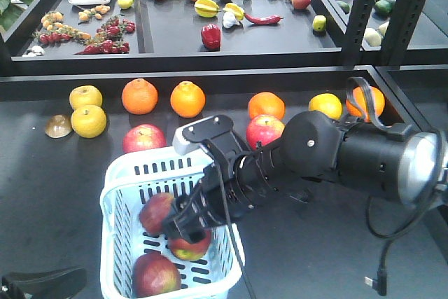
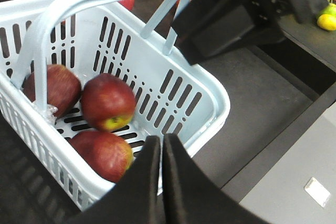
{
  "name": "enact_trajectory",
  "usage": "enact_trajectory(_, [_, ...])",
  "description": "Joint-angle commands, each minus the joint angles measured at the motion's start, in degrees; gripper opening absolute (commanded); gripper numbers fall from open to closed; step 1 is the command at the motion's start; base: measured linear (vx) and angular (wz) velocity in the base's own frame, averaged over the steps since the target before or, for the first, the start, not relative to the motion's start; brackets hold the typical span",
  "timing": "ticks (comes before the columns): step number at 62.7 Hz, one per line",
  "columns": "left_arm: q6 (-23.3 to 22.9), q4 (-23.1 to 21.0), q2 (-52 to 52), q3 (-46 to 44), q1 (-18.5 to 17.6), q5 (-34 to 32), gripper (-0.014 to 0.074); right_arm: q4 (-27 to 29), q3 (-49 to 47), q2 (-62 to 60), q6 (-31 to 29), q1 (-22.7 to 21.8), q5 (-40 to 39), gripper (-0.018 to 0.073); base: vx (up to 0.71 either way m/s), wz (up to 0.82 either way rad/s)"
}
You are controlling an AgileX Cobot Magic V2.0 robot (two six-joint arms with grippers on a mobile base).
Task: Pick three apples into basket with both arms
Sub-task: 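Carry the apple over the basket and lower it inside, then open the right gripper and withdraw it from the basket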
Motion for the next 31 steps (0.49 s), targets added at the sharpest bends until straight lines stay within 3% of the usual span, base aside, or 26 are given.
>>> enact_trajectory(1, [0.0, -0.4, 0.3, -1.6, -0.3, 0.0, -0.0006, 1.1, -1.7, -4.4, -0.6, -0.1, 2.7, 0.0337, 0.0, 0.0])
enact_trajectory(13, [0.0, -0.4, 0.3, -1.6, -0.3, 0.0, -0.0006, -3.3, -1.7, -11.2, -0.1, -0.4, 6.8, -0.0015, 0.0, 0.0])
enact_trajectory(22, [0.0, -0.4, 0.3, -1.6, -0.3, 0.0, -0.0006, -10.6, -1.7, -18.2, 3.4, -0.7, 12.9, -0.0009, 0.0, 0.0])
enact_trajectory(31, [0.0, -0.4, 0.3, -1.6, -0.3, 0.0, -0.0006, -21.0, -0.8, -25.9, 12.1, -0.6, 17.3, -0.0006, 0.0, 0.0])
